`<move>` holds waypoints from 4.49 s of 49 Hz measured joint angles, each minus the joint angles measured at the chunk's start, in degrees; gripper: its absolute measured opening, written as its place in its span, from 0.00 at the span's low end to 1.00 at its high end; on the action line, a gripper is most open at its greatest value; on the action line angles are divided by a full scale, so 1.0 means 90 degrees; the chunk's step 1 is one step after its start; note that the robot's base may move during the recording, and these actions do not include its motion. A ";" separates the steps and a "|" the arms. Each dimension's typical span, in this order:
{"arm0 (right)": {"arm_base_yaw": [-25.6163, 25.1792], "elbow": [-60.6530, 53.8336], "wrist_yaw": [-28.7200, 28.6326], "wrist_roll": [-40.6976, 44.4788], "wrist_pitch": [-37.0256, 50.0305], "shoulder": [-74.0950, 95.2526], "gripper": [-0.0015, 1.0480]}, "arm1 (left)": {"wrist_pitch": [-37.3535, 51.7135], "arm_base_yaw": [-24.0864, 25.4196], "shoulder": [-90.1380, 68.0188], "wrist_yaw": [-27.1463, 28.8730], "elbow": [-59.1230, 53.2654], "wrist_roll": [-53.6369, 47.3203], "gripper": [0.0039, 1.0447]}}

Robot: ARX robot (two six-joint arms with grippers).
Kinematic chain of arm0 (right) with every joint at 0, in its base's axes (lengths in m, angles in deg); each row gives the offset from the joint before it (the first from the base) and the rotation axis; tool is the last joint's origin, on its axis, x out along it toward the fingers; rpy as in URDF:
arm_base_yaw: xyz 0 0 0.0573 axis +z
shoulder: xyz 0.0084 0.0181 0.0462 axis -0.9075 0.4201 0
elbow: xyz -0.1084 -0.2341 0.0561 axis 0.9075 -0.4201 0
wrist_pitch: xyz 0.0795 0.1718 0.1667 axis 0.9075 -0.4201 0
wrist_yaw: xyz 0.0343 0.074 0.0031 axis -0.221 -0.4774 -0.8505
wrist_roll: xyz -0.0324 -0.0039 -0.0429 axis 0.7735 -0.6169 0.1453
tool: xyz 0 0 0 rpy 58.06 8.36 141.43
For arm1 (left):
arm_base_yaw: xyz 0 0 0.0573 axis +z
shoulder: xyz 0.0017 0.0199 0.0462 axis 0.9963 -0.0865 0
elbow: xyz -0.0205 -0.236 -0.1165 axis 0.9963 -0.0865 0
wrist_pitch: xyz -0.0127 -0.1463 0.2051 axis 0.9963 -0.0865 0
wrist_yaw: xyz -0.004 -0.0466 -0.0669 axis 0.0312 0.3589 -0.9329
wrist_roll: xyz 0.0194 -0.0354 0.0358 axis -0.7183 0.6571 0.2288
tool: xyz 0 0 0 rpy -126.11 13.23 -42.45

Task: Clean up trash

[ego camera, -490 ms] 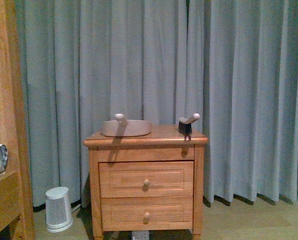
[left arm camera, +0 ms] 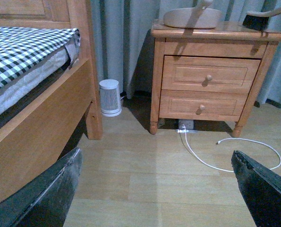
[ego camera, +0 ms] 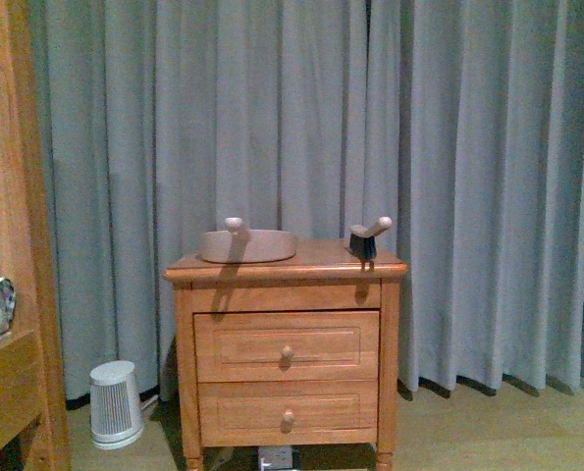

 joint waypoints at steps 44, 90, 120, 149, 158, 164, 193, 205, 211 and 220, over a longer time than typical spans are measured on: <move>0.0000 0.0000 0.0000 0.0000 0.0000 0.0000 0.93 | 0.0000 0.0000 0.0000 0.0000 0.0000 0.0000 0.93; -0.0002 0.0000 -0.0017 0.0000 0.0000 0.0000 0.93 | 0.0000 0.0000 0.0000 0.0000 0.0000 0.0000 0.93; 0.0000 0.0000 -0.0019 0.0000 0.0000 0.0000 0.93 | 0.0000 0.0000 0.0000 -0.0002 0.0000 0.0000 0.93; 0.0000 0.0000 -0.0017 0.0000 0.0000 0.0000 0.93 | 0.0000 0.0000 0.0000 0.0000 0.0000 0.0000 0.93; 0.0000 0.0000 -0.0017 -0.0002 0.0000 0.0000 0.93 | 0.0000 0.0000 0.0000 -0.0002 0.0000 0.0000 0.93; 0.0000 0.0000 -0.0019 0.0000 0.0000 0.0000 0.93 | 0.0000 0.0000 0.0000 0.0002 0.0000 0.0002 0.93; -0.0002 0.0000 -0.0019 -0.0002 0.0000 0.0000 0.93 | 0.0848 -0.0070 -0.3504 0.0044 0.1377 0.0877 0.93; 0.0000 0.0000 -0.0019 -0.0002 0.0000 0.0000 0.93 | 0.1124 -0.0505 -0.6084 0.0255 0.3543 0.0044 0.93; 0.0000 0.0000 -0.0019 -0.0002 0.0000 0.0000 0.93 | 0.0641 -0.1095 -0.7252 0.0396 0.4872 -0.0340 0.93; 0.0000 0.0000 -0.0019 -0.0002 0.0000 0.0000 0.93 | -0.0146 -0.1817 -0.8505 0.0486 0.6343 -0.0330 0.93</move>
